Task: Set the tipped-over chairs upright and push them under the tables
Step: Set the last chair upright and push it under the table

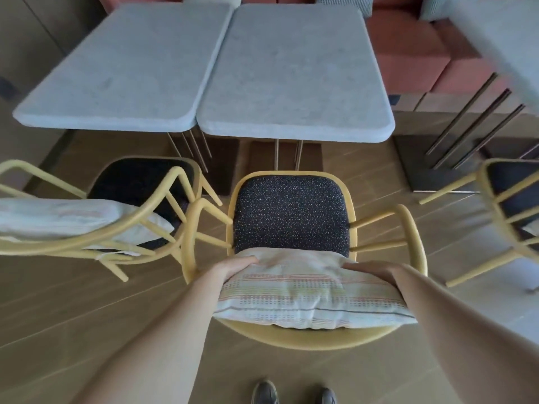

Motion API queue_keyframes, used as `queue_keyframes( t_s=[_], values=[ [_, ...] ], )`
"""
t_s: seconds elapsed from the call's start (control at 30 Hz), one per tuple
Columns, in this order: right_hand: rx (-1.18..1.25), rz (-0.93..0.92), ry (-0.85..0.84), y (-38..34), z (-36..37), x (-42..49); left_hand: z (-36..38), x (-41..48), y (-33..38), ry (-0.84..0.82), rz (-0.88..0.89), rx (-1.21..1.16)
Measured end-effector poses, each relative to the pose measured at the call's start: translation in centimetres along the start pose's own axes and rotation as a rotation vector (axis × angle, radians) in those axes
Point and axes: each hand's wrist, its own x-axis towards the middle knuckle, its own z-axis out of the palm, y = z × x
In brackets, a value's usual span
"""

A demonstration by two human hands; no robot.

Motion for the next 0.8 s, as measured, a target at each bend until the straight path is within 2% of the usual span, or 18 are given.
queue_keyframes(
  t_s=[0.13,0.3,0.5,0.57,0.6,0.67,0.73,0.8],
  values=[
    [0.047,0.056,0.020,-2.5,-1.8,0.4,-1.9,1.7,1.7,-0.023,-0.059,0.022],
    [0.038,0.028,-0.003,-5.6,-4.0,1.1,-4.0,2.9,4.4,-0.022,-0.068,0.072],
    [-0.009,0.037,0.009,-6.6,-5.1,1.7,-5.3,3.6,5.7,-0.035,-0.066,0.070],
    [-0.084,-0.004,0.031,-6.8,-5.0,1.5,-4.9,2.9,5.9,0.020,-0.048,0.091],
    [-0.138,-0.058,0.070,-7.0,-4.8,1.2,-4.8,2.5,5.9,0.115,0.019,0.119],
    [-0.232,-0.269,0.205,-6.9,-3.9,0.3,-4.4,1.1,6.4,0.340,0.295,0.137],
    [-0.288,-0.592,0.403,-5.9,-2.3,-1.3,-2.7,-1.9,6.7,0.427,0.636,0.050],
    [-0.347,-0.995,0.618,-3.7,0.5,-3.9,0.5,-5.1,6.1,0.500,0.957,0.098]
  ],
)
